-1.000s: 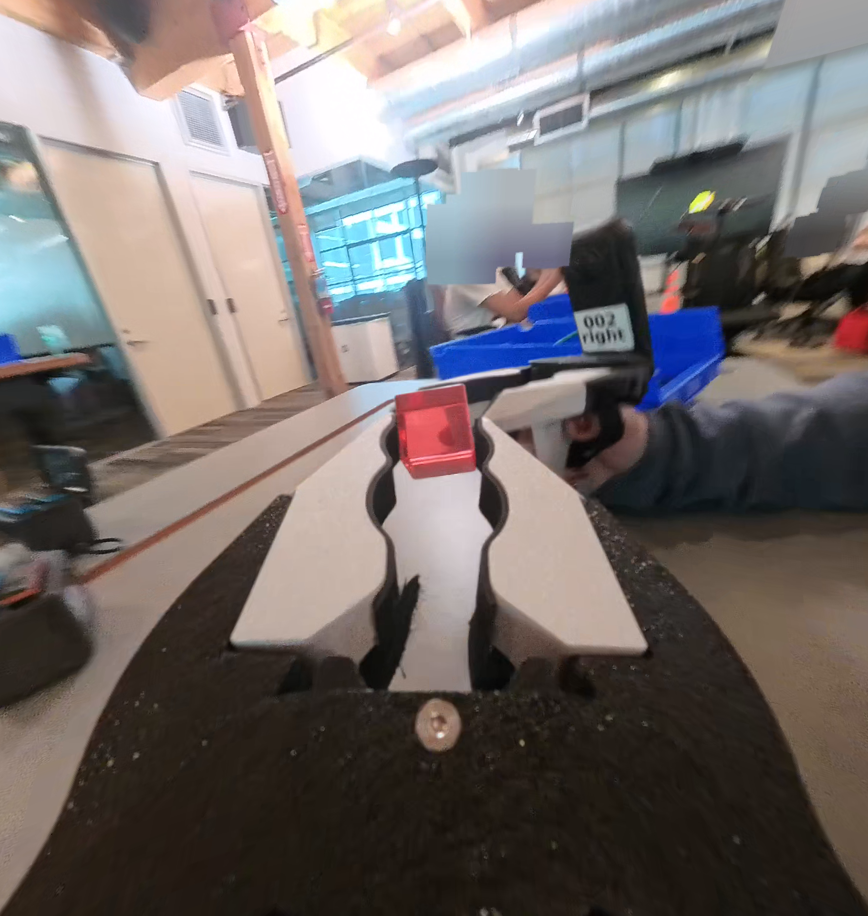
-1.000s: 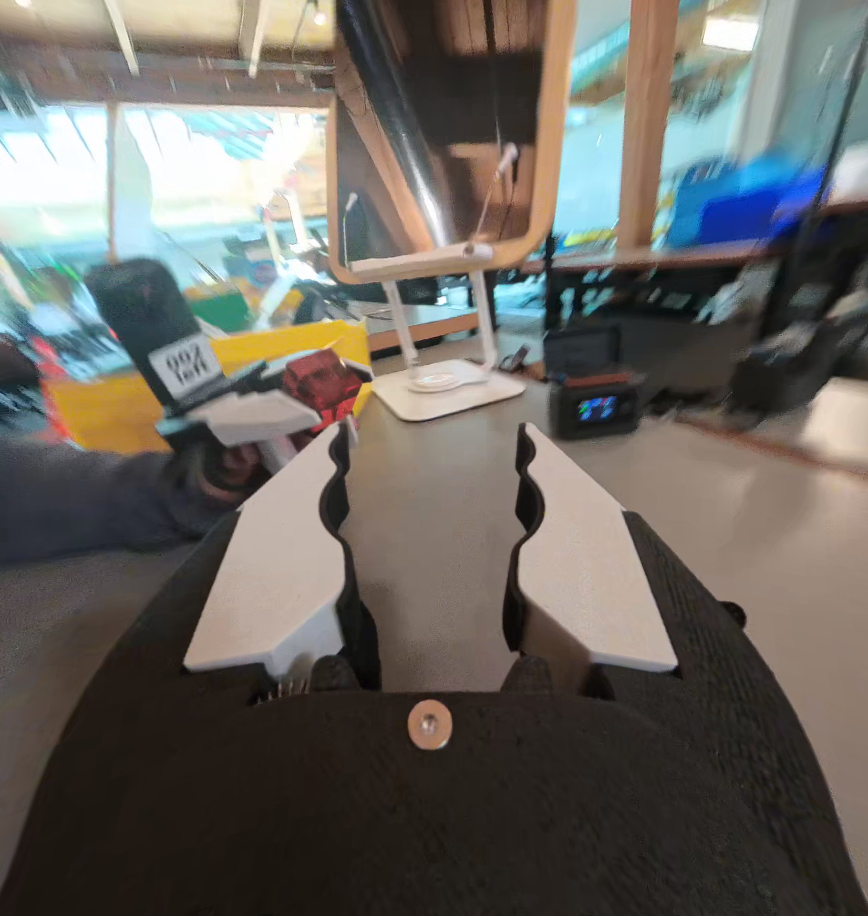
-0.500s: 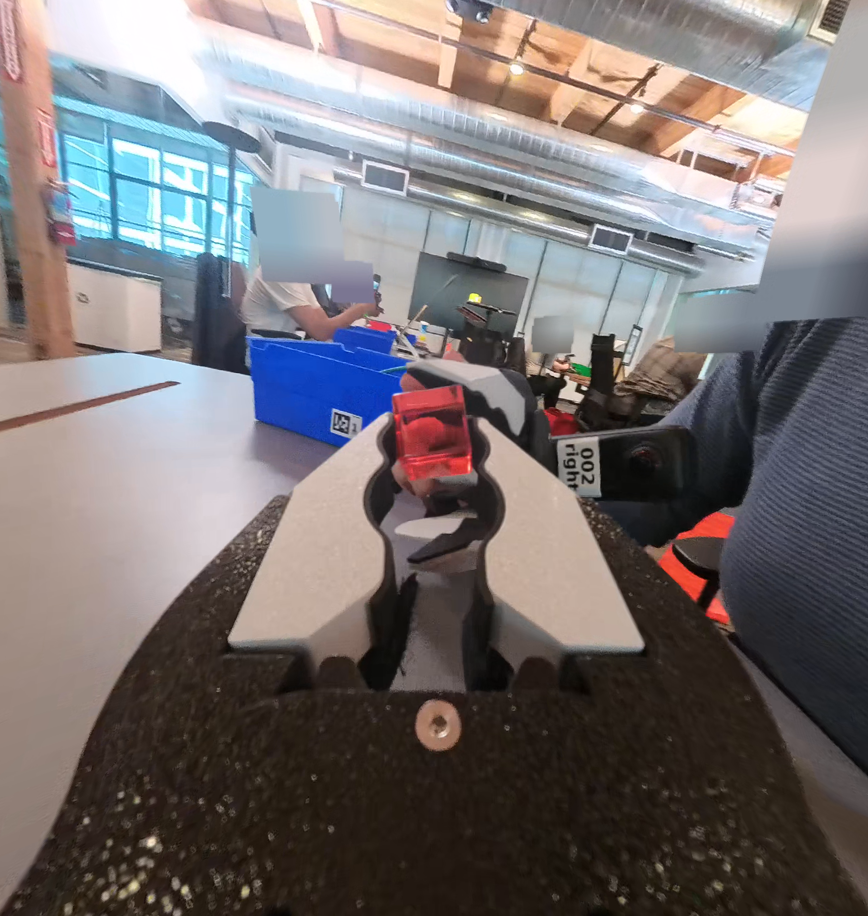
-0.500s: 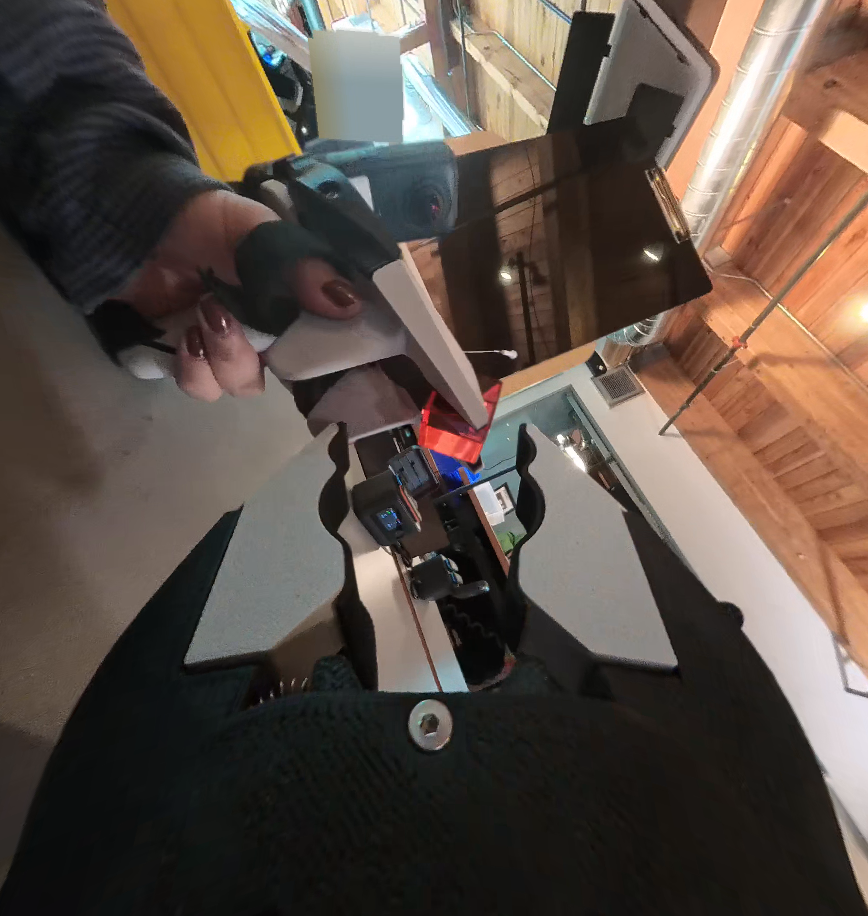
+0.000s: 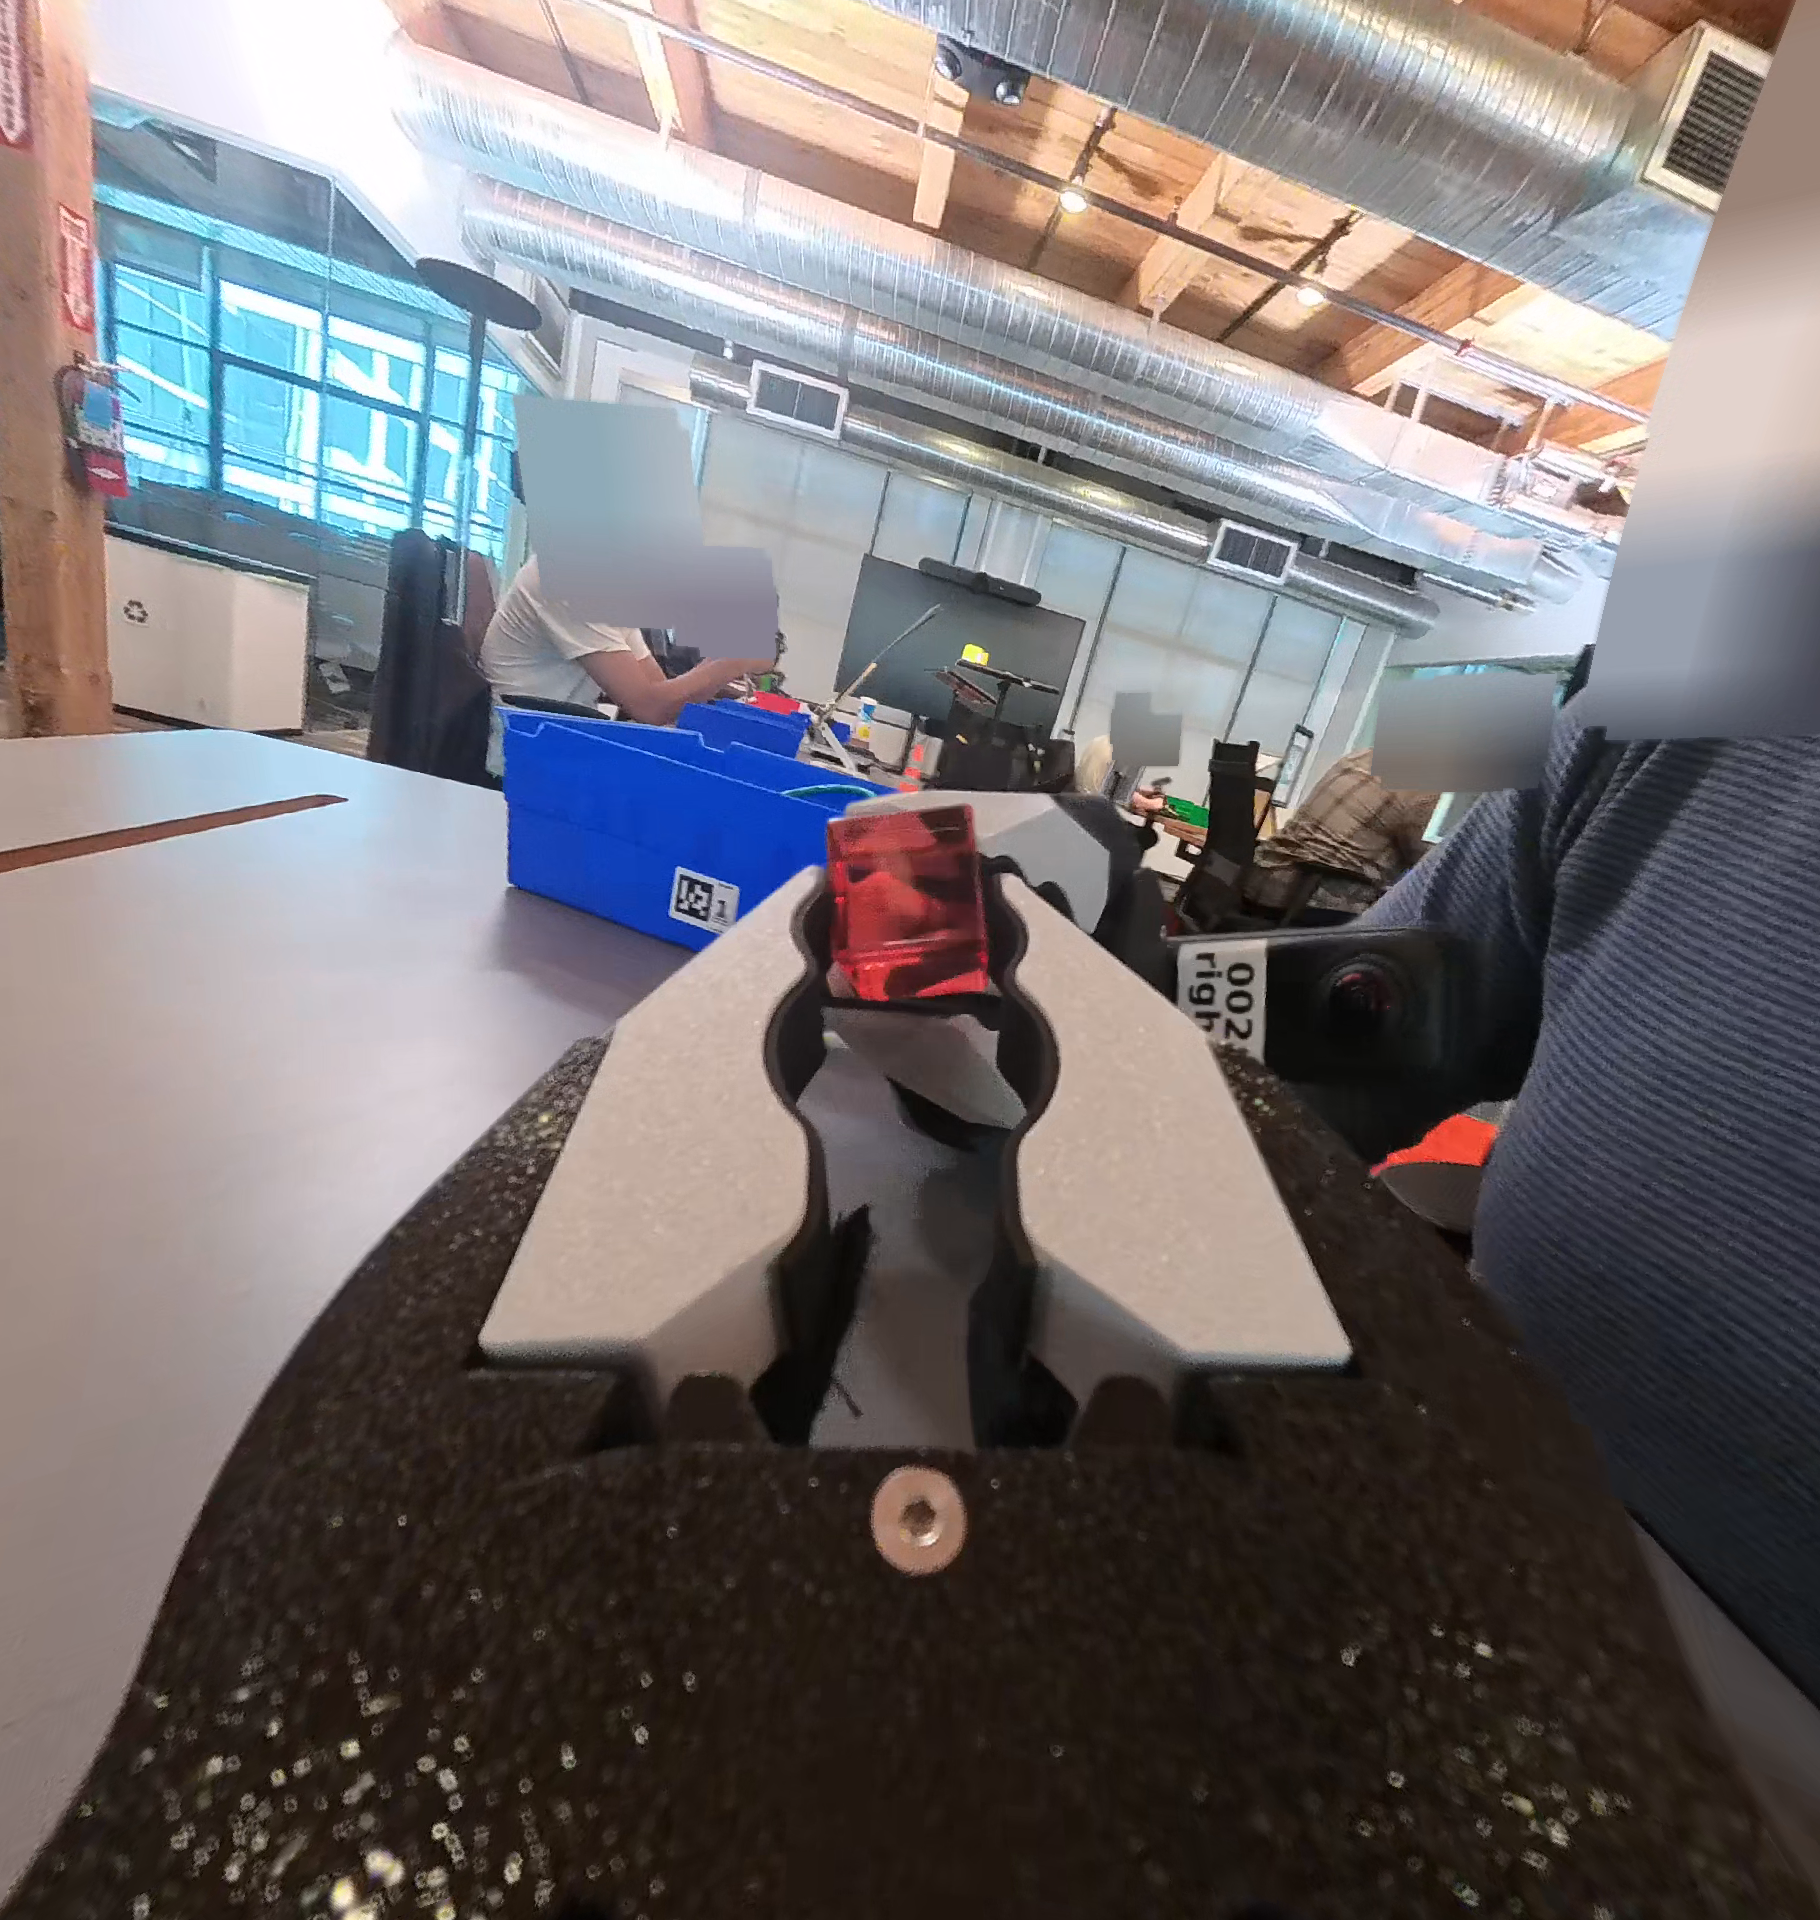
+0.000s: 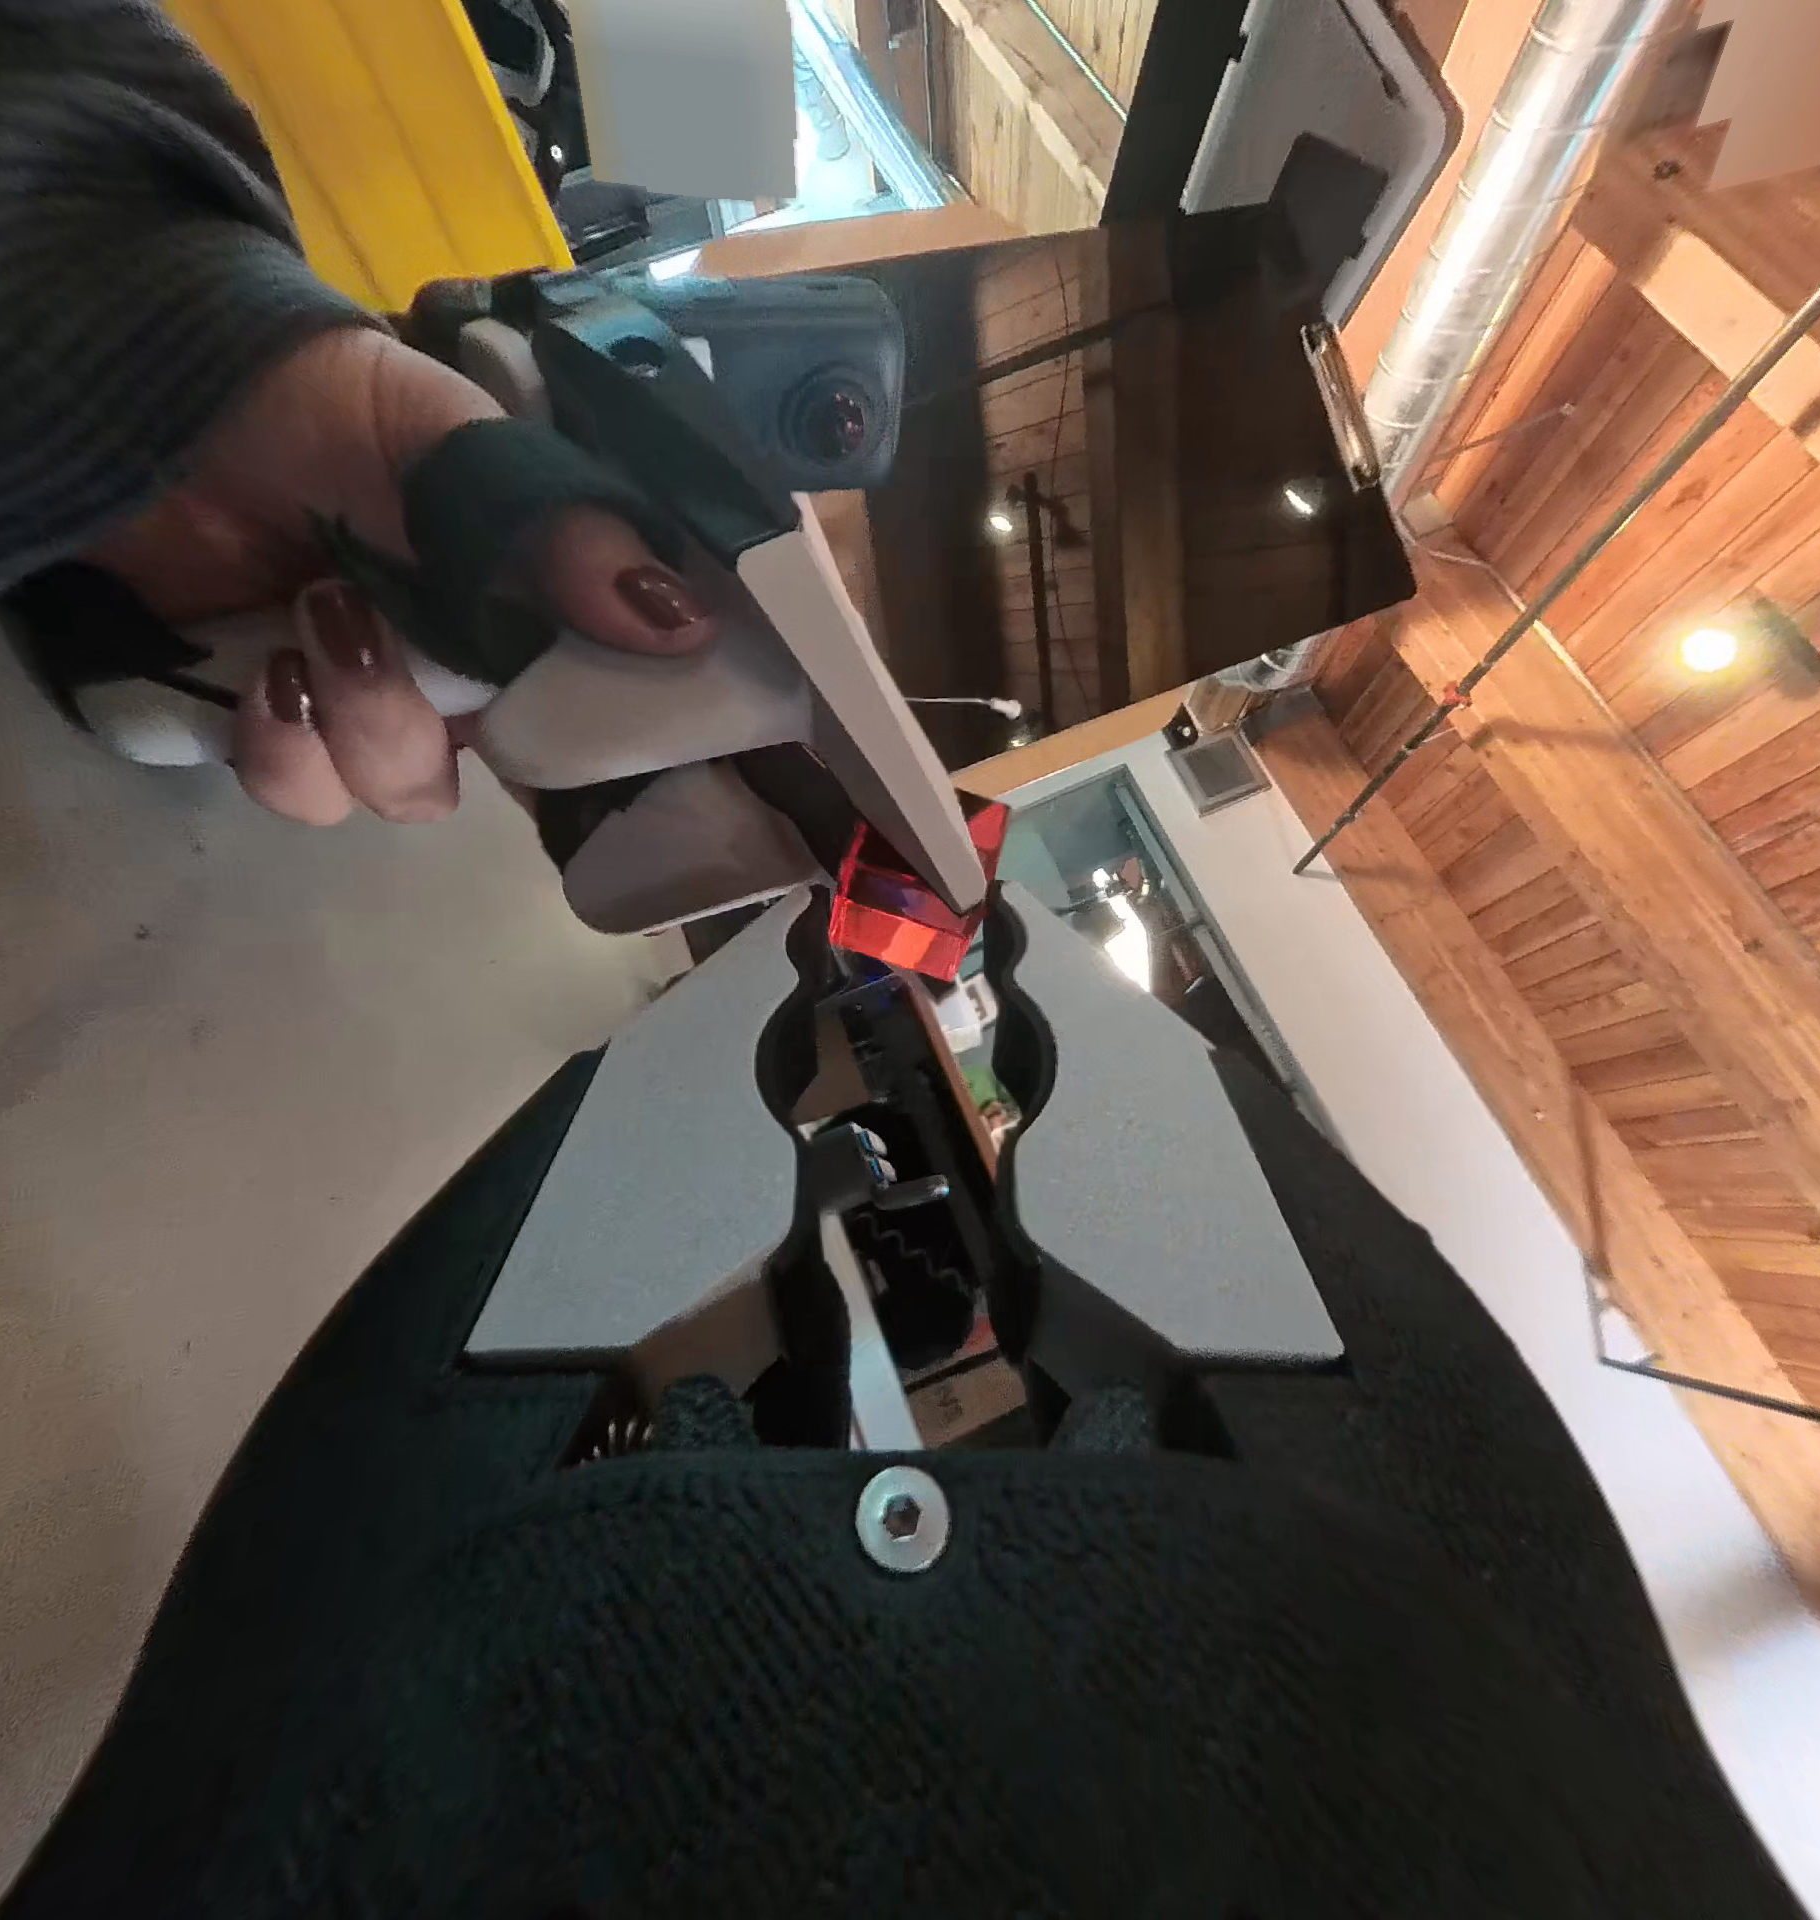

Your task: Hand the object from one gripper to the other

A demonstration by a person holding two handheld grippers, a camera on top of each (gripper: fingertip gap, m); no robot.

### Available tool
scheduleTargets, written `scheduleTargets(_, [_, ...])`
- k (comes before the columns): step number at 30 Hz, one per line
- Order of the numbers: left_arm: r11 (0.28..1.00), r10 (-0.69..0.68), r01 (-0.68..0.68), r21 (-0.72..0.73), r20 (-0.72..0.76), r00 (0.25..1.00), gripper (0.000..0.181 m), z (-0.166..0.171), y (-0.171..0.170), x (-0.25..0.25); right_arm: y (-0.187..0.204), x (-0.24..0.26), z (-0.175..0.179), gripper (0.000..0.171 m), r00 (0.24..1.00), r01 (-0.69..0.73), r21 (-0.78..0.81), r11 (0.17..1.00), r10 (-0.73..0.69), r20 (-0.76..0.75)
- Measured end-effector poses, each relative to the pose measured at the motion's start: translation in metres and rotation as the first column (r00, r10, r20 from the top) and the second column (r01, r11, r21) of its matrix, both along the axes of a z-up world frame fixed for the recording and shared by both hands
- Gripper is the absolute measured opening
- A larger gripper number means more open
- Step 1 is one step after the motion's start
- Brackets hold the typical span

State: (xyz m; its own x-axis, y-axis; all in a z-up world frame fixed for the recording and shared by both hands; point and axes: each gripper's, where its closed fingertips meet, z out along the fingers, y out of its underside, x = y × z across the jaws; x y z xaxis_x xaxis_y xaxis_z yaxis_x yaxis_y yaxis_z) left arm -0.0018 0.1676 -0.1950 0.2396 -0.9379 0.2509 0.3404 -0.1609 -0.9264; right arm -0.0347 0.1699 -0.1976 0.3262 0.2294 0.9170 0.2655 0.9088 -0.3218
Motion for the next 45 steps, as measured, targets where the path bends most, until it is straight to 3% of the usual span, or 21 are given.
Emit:
scheduleTargets(3, [0.989, 0.142, -0.142, 0.044, 0.014, 0.990, 0.044, 0.004, 0.011, -0.013, 0.009, 0.002, -0.003, 0.027, 1.000, -0.012, -0.119, 0.993, 0.012, -0.001])
scheduleTargets(5, [0.949, 0.284, -0.276, 0.150, -0.034, 0.958, 0.056, 0.006, 0.019, -0.026, 0.019, 0.004, -0.009, 0.027, 0.999, -0.040, -0.275, 0.961, 0.043, 0.005])
scheduleTargets(7, [0.863, 0.452, -0.395, 0.314, -0.131, 0.882, 0.066, 0.003, 0.025, -0.035, 0.030, 0.006, -0.018, 0.028, 0.996, -0.085, -0.478, 0.874, 0.089, -0.016])
scheduleTargets(9, [0.771, 0.566, -0.425, 0.474, -0.205, 0.799, 0.071, -0.003, 0.026, -0.035, 0.040, 0.007, -0.029, 0.028, 0.991, -0.119, -0.637, 0.761, 0.131, -0.029])
scheduleTargets(11, [0.683, 0.651, -0.414, 0.602, -0.244, 0.719, 0.077, -0.008, 0.025, -0.030, 0.042, 0.008, -0.034, 0.028, 0.981, -0.171, -0.748, 0.641, 0.179, -0.071])
scheduleTargets(15, [0.509, 0.778, -0.297, 0.808, -0.284, 0.560, 0.072, -0.020, 0.024, -0.016, 0.030, 0.008, -0.032, 0.028, 0.944, -0.271, -0.861, 0.430, 0.295, -0.150])
scheduleTargets(20, [0.423, 0.827, -0.175, 0.889, -0.299, 0.476, 0.065, -0.032, 0.022, -0.004, 0.017, 0.009, -0.031, 0.028, 0.887, -0.329, -0.926, 0.184, 0.397, -0.236])
scheduleTargets(24, [0.375, 0.851, -0.133, 0.917, -0.285, 0.440, 0.074, -0.033, 0.022, 0.000, 0.005, 0.007, -0.040, 0.028, 0.865, -0.270, -0.957, 0.104, 0.463, -0.194])
scheduleTargets(27, [0.353, 0.865, -0.066, 0.933, -0.298, 0.404, 0.064, -0.041, 0.022, 0.004, 0.000, 0.005, -0.048, 0.028, 0.863, -0.215, -0.973, 0.089, 0.484, -0.146])
scheduleTargets(31, [0.318, 0.890, -0.009, 0.948, -0.296, 0.347, 0.035, -0.047, 0.025, 0.003, -0.003, 0.004, -0.053, 0.028, 0.861, -0.180, -0.981, 0.079, 0.494, -0.118])
scheduleTargets(36, [0.322, 0.907, -0.074, 0.944, -0.285, 0.308, 0.033, -0.041, 0.033, -0.006, 0.006, 0.004, -0.044, 0.031, 0.883, -0.239, -0.964, 0.114, 0.438, -0.167])
scheduleTargets(39, [0.387, 0.892, -0.216, 0.896, -0.305, 0.332, 0.032, -0.034, 0.040, -0.019, 0.025, 0.007, -0.030, 0.053, 0.921, -0.307, -0.910, 0.278, 0.329, -0.210])
scheduleTargets(42, [0.470, 0.864, -0.375, 0.799, -0.331, 0.379, 0.032, -0.029, 0.050, -0.037, 0.042, 0.017, -0.012, 0.053, 0.949, -0.314, -0.771, 0.555, 0.203, -0.241])
scheduleTargets(45, [0.492, 0.862, -0.472, 0.732, -0.331, 0.385, 0.033, -0.026, 0.057, -0.052, 0.043, 0.024, 0.001, 0.053, 0.959, -0.274, -0.647, 0.711, 0.148, -0.243])
